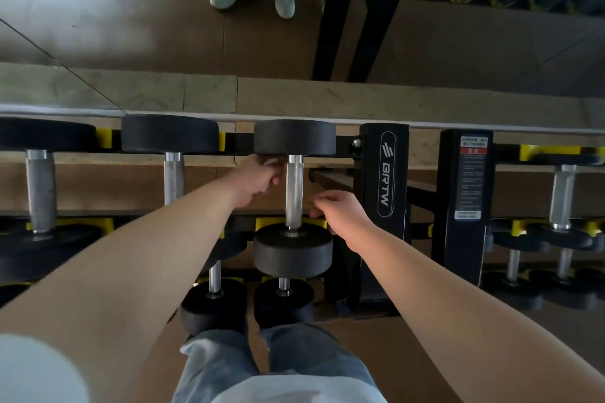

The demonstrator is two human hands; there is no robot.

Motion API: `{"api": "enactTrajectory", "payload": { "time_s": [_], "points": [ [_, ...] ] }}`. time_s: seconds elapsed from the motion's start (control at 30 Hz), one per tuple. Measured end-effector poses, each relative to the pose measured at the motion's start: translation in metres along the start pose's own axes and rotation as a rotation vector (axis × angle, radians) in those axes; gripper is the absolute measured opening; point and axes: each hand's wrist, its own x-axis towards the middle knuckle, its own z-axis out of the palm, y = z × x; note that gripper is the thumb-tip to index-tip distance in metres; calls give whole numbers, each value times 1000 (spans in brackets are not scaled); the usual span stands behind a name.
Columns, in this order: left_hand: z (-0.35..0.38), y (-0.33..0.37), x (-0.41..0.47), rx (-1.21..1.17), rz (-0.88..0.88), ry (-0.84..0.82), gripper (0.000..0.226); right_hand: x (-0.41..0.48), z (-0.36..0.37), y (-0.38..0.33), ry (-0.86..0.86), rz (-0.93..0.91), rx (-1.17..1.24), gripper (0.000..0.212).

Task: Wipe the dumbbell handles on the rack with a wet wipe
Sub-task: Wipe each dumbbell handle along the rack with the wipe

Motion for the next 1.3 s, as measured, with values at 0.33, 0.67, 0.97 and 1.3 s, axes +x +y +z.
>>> {"api": "enactTrajectory", "payload": {
  "time_s": [0.33, 0.67, 0.97, 1.3],
  "points": [
    [7, -21, -13, 288, -252, -476, 21, -8, -5, 9, -45, 63, 26, 20],
    [1, -5, -18, 219, -77, -8, 13, -4, -1, 10, -20, 32, 6, 20],
    [14, -18, -44, 108, -113, 138, 21, -3, 5, 10, -16, 24, 13, 18],
    [28, -26, -69, 370, 41, 58, 12, -11, 1, 15, -8, -13, 6, 16]
  ]
}}
